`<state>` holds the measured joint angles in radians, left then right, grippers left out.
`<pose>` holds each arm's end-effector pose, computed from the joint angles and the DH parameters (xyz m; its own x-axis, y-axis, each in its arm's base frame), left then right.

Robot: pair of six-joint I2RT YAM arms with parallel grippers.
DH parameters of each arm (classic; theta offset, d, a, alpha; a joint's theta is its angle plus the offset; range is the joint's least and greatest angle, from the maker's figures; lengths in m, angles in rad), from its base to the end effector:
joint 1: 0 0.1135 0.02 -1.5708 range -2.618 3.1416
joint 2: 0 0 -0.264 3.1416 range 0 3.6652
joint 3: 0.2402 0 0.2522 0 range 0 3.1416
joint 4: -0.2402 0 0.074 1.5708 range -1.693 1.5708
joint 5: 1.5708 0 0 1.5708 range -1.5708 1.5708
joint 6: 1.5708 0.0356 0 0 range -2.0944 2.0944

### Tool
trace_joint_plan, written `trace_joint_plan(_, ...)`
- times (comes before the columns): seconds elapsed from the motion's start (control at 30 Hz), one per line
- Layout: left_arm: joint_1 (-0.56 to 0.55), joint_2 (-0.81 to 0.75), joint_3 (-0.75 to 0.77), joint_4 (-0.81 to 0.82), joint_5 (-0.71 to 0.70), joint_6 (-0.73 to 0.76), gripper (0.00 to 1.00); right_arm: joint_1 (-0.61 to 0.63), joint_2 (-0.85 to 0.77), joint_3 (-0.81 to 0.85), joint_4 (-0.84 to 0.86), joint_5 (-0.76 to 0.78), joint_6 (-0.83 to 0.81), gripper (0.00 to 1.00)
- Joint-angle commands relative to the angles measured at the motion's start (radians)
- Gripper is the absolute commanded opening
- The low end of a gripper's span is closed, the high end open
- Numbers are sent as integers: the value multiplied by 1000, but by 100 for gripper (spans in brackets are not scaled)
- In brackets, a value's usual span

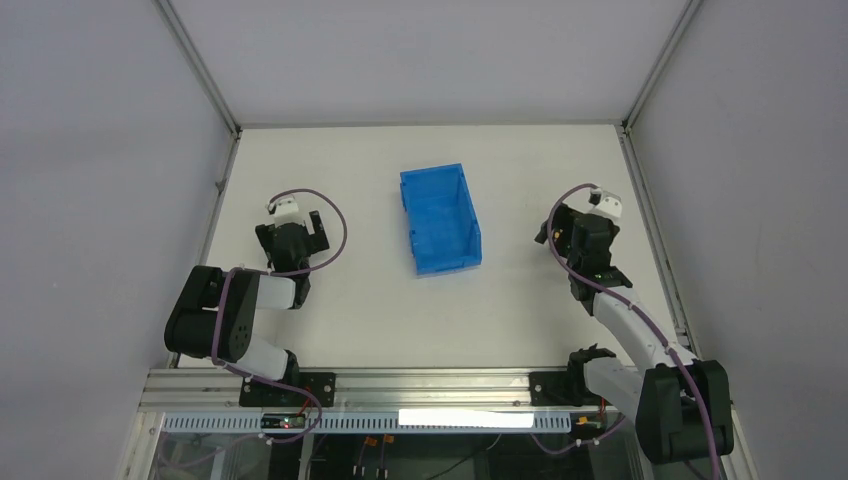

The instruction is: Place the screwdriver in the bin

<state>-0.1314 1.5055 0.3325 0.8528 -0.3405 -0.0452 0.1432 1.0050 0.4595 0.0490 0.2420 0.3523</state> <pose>0.2544 -0.0216 0.1405 -0.3031 -0.0029 -0.9530 -0.2046 0.9769 0.0621 0.2135 0.0222 0.2088 -0.4184 0.2782 -0.8646 0.2284 0.9536 0.1963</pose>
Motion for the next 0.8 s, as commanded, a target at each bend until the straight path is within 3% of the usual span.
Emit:
trace_joint_plan(0.0, -4, 1, 16, 22, -17, -11, 99, -4, -23, -7, 80, 116, 86, 99)
trace_joint_plan(0.17, -4, 2, 16, 22, -17, -10, 99, -4, 17, 89, -31, 71, -15, 98)
trace_joint_plan(0.3, -4, 2, 16, 22, -17, -12, 99, -8, 164, 321, -330, 135, -34, 97)
trace_joint_plan(0.47, -4, 2, 17, 22, -17, -10, 99, -25, 433, 590, -636, 72, -65, 95)
trace_joint_plan(0.63, -4, 2, 16, 22, -17, -11, 99, -59, 645, 739, -751, -52, -93, 89)
trace_joint_plan(0.77, -4, 1, 16, 22, -17, -11, 99, -76, 748, 778, -749, -80, -108, 83)
